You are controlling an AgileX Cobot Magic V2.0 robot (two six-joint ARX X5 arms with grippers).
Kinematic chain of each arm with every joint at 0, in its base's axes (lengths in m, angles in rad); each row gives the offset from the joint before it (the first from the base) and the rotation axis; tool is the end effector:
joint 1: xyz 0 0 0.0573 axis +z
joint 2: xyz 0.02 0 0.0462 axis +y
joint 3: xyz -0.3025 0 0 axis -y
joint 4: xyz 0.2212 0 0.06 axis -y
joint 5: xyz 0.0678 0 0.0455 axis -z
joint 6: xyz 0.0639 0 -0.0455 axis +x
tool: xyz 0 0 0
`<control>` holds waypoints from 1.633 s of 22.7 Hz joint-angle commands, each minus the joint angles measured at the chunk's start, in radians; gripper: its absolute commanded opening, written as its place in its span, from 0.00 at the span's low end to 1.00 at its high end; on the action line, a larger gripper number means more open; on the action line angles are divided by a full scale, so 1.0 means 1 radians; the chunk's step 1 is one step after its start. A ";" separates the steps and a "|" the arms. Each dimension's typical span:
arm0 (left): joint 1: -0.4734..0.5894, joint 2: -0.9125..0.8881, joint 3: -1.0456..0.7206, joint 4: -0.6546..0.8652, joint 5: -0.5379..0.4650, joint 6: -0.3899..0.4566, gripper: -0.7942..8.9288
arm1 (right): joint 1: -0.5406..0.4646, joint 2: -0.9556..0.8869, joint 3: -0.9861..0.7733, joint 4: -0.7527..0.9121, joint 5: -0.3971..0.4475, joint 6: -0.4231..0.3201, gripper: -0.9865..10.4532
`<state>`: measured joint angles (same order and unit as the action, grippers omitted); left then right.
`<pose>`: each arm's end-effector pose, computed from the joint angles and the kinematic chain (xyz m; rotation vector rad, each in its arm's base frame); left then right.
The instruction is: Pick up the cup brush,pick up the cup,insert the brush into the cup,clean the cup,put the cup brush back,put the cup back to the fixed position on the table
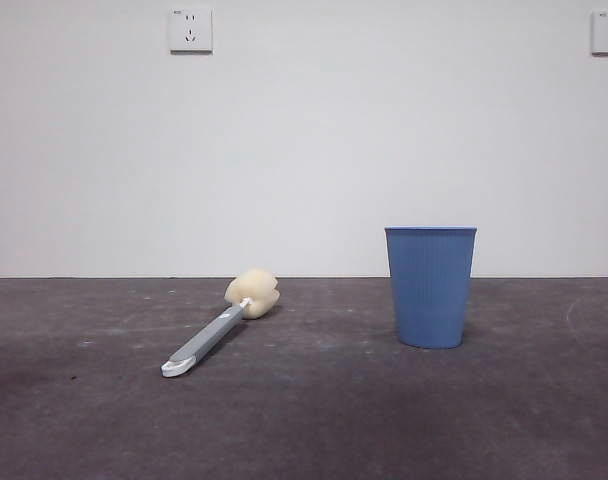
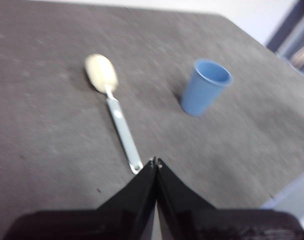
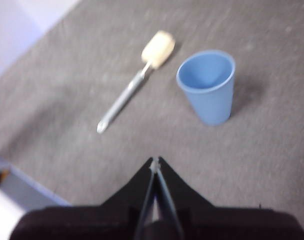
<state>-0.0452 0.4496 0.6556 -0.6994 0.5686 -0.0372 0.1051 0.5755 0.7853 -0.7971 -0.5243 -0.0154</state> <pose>0.0573 -0.0370 0.2813 -0.1650 0.4954 -0.5923 0.0688 0.0394 0.3047 0.1097 0.5790 0.6153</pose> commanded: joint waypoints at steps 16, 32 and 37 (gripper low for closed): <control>-0.001 0.098 0.099 -0.209 -0.044 0.108 0.64 | 0.099 0.143 0.153 -0.274 0.007 -0.164 0.58; -0.451 0.647 0.132 0.170 -0.495 -0.185 0.63 | 0.099 0.145 0.153 -0.274 0.007 -0.157 0.58; -0.532 0.954 0.272 0.213 -0.627 -0.200 0.63 | 0.099 0.145 0.153 -0.274 0.006 -0.150 0.58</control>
<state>-0.5735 1.3869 0.9268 -0.4923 -0.0509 -0.2260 0.2031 0.7197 0.9367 -1.0763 -0.5171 -0.1741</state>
